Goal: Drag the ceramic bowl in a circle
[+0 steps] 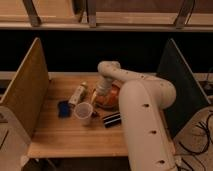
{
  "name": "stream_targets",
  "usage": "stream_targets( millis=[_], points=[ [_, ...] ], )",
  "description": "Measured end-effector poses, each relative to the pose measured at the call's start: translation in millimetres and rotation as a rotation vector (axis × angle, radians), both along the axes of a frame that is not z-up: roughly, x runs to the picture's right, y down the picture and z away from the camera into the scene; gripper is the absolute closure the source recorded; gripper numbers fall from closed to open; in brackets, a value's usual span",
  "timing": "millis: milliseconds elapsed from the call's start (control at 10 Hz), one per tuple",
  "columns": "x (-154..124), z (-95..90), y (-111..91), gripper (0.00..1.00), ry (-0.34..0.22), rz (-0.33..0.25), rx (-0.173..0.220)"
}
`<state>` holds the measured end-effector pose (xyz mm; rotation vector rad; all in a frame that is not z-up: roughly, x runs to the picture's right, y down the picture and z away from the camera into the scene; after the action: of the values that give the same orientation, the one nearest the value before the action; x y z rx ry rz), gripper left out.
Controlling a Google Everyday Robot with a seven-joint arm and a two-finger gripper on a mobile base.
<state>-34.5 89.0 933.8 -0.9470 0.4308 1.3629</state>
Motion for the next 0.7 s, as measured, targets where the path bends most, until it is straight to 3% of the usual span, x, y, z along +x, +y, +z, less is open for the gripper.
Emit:
stream_targets(
  millis=[200, 500, 700],
  points=[
    [12.2, -2.6, -13.1, 0.99, 0.014, 0.001, 0.041],
    [25.3, -12.5, -38.6, 1.0, 0.032, 0.028, 0.126],
    [31.0, -28.6, -53.7, 1.0, 0.032, 0.05, 0.184]
  ],
)
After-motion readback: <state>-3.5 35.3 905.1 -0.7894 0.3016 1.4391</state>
